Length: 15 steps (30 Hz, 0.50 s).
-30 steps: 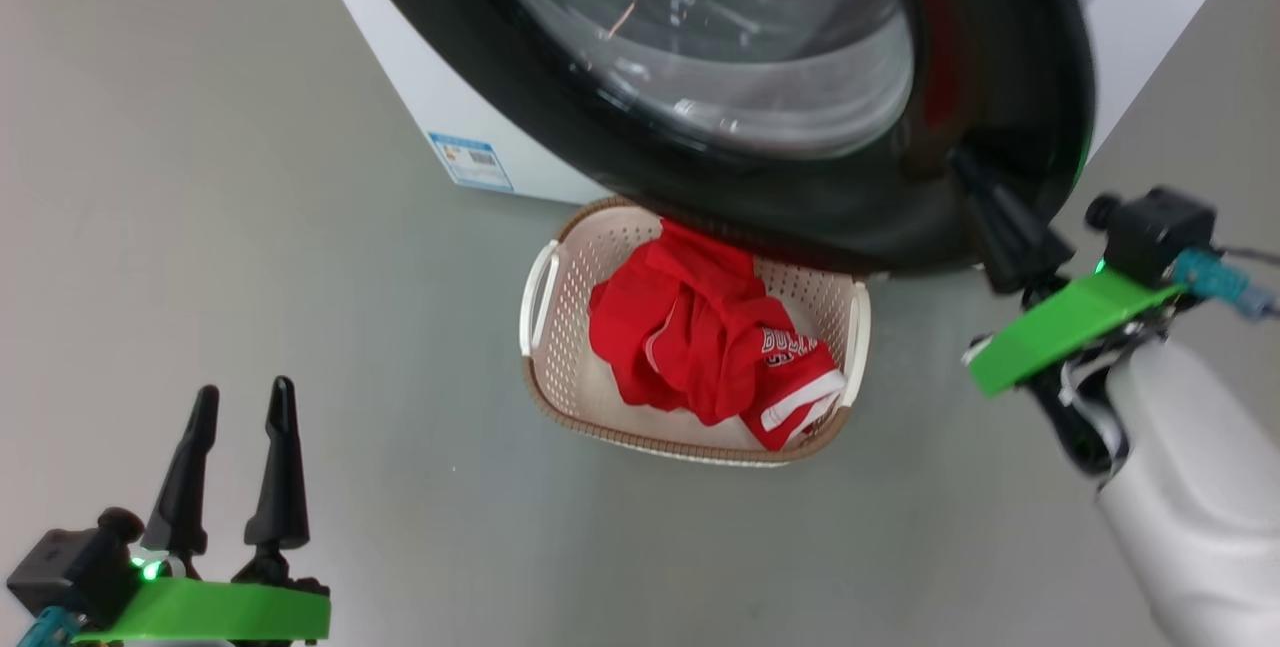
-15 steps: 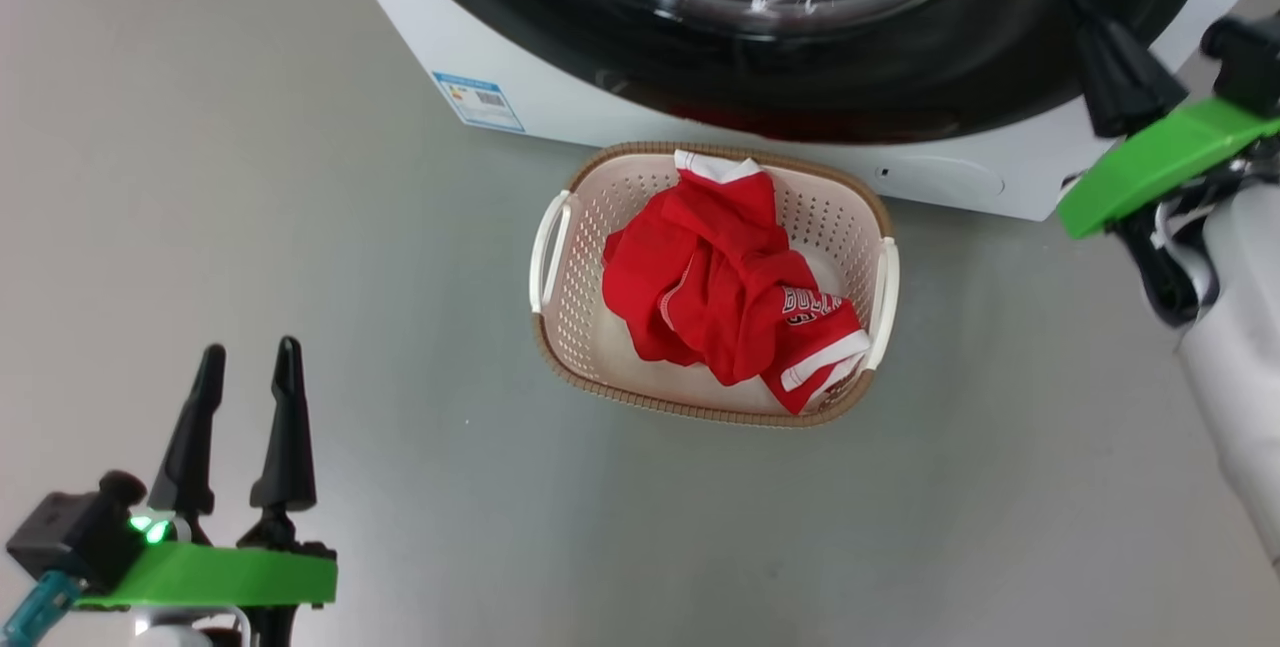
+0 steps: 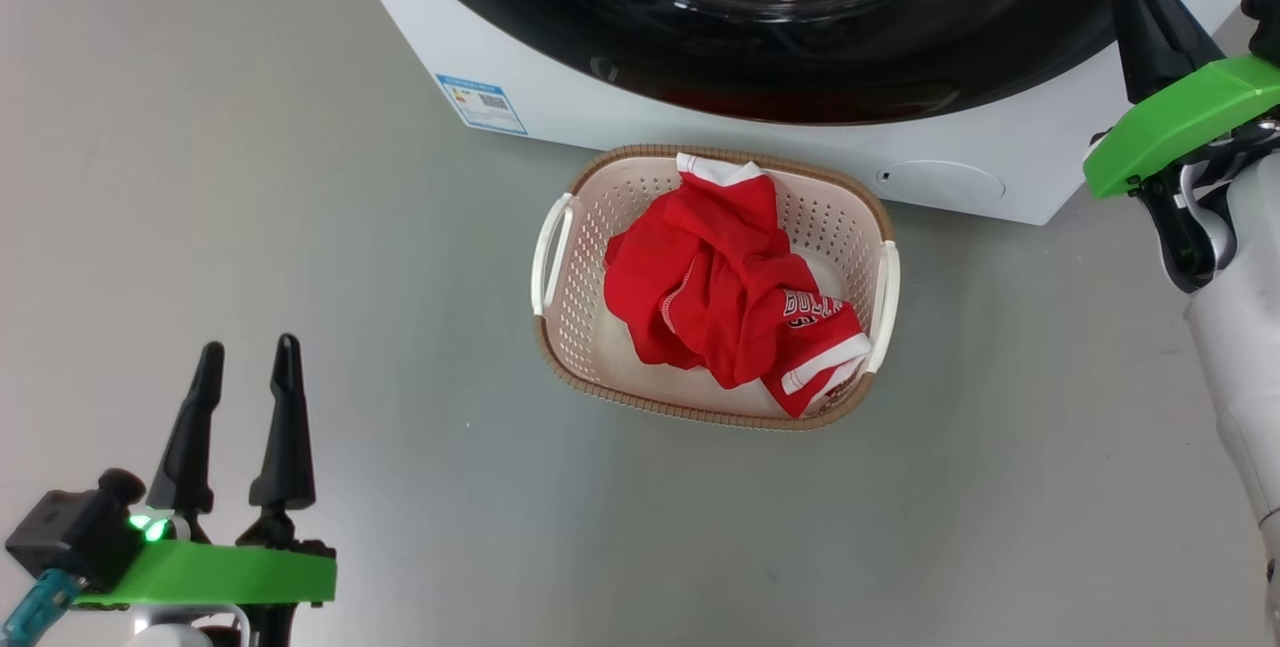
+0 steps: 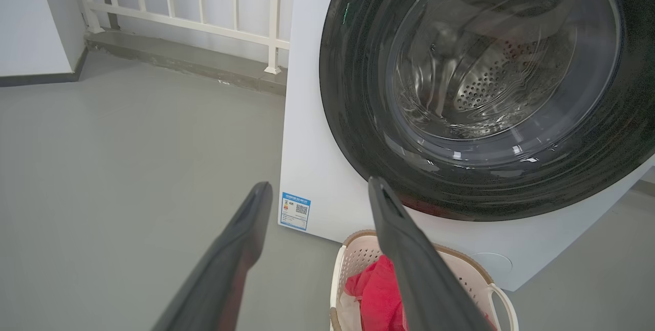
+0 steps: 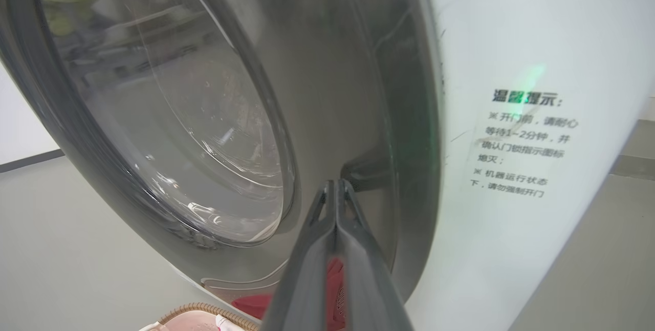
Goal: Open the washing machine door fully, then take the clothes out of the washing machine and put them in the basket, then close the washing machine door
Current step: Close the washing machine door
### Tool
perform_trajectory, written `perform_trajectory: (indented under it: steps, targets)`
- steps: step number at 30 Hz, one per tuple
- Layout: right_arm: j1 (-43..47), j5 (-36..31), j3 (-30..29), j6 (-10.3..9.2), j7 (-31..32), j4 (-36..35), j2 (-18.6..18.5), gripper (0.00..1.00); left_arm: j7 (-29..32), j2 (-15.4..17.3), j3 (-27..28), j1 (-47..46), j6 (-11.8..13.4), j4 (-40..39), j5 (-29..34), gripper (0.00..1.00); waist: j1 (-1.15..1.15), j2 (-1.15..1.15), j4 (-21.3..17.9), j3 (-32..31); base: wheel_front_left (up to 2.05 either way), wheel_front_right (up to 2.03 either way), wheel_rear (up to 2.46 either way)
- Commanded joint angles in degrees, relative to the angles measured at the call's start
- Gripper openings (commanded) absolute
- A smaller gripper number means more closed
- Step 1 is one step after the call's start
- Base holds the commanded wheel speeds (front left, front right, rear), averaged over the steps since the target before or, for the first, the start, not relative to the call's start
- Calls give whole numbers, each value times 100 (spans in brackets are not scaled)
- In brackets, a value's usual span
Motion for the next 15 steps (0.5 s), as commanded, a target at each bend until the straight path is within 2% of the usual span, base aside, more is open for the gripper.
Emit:
perform_trajectory:
  steps: [1, 13, 14, 15]
  targets:
    - [-70, -76, -11, -41, -26, -153, 54, 0, -47, 192, 224, -111, -17, -93, -32, 100, 0, 0, -18, -23, 0, 0, 0]
    - [339, -108, -28, -41, -26, -265, 247, 0, -47, 203, 243, -42, -17, -54, 8, 100, 0, 0, -202, -333, 0, 0, 0]
    - [382, -81, -25, -41, -26, -285, 265, 6, -47, 199, 236, -32, -17, -52, 11, 100, 0, 0, -220, -362, 0, 0, 0]
    - [433, -53, -7, -41, -26, -329, 282, 25, -47, 195, 229, -23, -17, -51, 12, 100, 0, 0, -240, -392, 0, 0, 0]
